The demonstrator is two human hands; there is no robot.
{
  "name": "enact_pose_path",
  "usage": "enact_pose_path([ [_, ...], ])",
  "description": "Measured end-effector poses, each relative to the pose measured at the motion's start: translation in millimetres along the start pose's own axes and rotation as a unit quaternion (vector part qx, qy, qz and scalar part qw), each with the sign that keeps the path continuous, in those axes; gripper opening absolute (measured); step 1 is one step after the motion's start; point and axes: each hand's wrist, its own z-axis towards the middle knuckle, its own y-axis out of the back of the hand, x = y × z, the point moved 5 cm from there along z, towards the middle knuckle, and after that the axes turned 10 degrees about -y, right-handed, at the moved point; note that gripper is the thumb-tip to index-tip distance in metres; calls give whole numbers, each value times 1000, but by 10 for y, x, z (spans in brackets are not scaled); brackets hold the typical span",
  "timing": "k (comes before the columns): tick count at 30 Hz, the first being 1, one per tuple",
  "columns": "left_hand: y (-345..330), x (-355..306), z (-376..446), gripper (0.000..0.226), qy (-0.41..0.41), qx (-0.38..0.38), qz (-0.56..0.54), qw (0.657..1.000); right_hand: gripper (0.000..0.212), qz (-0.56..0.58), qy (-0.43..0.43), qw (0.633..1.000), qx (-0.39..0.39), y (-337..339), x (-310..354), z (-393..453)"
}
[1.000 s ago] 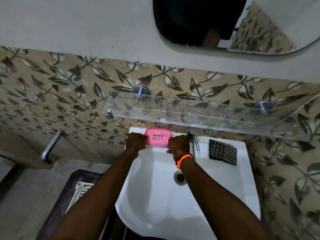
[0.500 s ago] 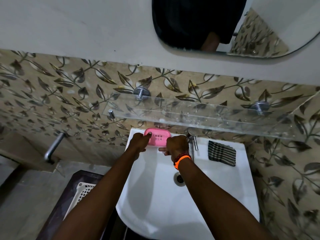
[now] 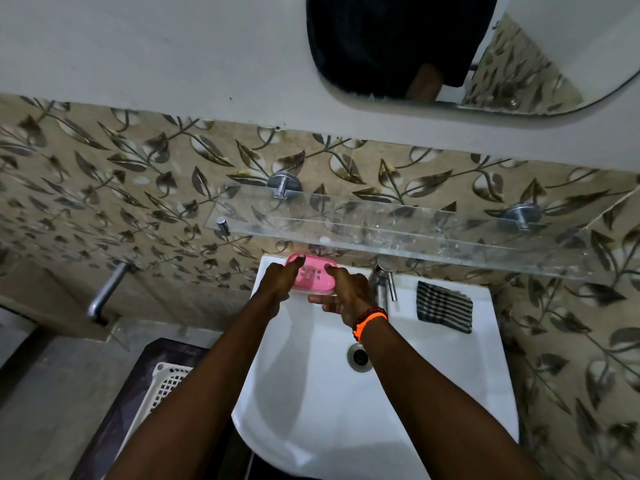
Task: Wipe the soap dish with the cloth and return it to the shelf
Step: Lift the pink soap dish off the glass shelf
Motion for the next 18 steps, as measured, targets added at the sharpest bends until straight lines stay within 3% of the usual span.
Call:
enact_pose_path([
  [5, 27, 43, 23, 69, 2, -20, 6, 1000, 36, 1, 34, 999, -41, 50, 77, -40],
  [13, 49, -13, -11, 65, -2, -22, -1, 1000, 38, 53, -4, 998, 25, 1, 51, -106],
  [16, 33, -73, -24, 66, 2, -22, -1, 1000, 35, 43, 5, 999, 7, 27, 89, -133],
  [18, 34, -117, -44, 55, -8, -39, 20, 999, 30, 24, 26, 999, -23, 57, 124, -181],
])
